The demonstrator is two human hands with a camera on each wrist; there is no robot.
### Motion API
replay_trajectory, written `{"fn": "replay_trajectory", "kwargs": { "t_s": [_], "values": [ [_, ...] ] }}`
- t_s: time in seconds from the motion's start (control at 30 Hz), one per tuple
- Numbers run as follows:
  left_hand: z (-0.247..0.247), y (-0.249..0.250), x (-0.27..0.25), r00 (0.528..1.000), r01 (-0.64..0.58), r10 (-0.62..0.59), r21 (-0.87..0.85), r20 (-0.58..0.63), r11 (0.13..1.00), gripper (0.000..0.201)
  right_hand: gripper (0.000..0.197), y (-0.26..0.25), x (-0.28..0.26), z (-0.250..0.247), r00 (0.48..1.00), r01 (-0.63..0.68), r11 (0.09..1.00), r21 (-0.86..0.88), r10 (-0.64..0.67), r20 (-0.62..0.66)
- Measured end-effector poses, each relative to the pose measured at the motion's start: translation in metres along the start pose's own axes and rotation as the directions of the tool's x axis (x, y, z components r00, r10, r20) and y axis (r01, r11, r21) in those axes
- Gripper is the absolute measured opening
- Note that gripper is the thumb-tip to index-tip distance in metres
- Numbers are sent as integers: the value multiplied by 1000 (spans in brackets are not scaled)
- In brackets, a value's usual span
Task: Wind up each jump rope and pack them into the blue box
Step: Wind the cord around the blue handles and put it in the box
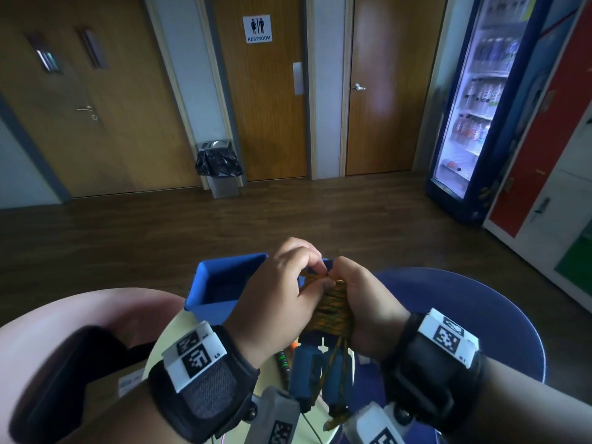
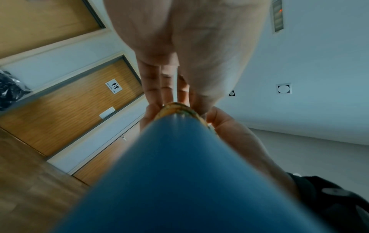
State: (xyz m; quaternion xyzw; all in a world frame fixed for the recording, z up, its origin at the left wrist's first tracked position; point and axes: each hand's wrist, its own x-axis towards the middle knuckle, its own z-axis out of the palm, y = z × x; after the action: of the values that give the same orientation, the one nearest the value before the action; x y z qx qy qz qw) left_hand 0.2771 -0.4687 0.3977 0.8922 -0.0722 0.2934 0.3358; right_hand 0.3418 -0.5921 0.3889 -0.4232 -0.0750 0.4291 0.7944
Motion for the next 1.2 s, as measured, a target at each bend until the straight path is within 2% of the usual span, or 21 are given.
{"fn": "replay_trajectory", "kwargs": {
  "t_s": [0.2, 0.37, 0.43, 0.6, 0.7, 0.77, 0.93, 1.03, 1.1, 1.2],
  "values": [
    [4, -1, -1, 1000, 11, -11, 4, 7, 1000, 8, 37, -4, 2, 0, 1000, -9, 1000, -19, 9, -16],
    [4, -5, -2, 999, 29, -29, -9, 16, 1000, 8, 26, -6, -3, 1, 998, -17, 1000, -23, 16, -65],
    [4, -3, -3, 999, 16, -18, 48, 49, 999, 11, 28, -5, -4, 1, 995, -22, 998, -50, 17, -94],
    [3, 0, -4, 991, -111, 82, 306, 106, 945, 24, 35, 0, 1, 4, 984, 28, 993, -114, -48, -173],
    [6, -1, -5, 990, -95, 50, 367, 130, 925, 33, 47, 5, 7, 4, 973, 17, 988, -156, -52, -223],
    [9, -4, -7, 991, -75, 32, 340, 131, 937, 35, 49, 7, 8, 4, 973, -1, 988, -158, -35, -229],
    [12, -10, -9, 989, -16, -9, 172, 148, 985, 30, 41, 13, 7, 2, 978, 19, 989, -145, -49, -204],
    [6, -11, -9, 984, -8, -20, 153, 179, 988, 27, 44, 12, 5, 3, 989, 4, 995, -103, -19, -148],
    [2, -14, -8, 988, -40, 14, 170, 153, 985, 25, 41, 8, 4, 1, 997, 11, 999, -43, -14, -75],
    [0, -20, -10, 998, -15, 7, 118, 66, 993, 21, 40, 4, 5, -1, 999, -5, 1000, 13, 4, 32]
  ]
}}
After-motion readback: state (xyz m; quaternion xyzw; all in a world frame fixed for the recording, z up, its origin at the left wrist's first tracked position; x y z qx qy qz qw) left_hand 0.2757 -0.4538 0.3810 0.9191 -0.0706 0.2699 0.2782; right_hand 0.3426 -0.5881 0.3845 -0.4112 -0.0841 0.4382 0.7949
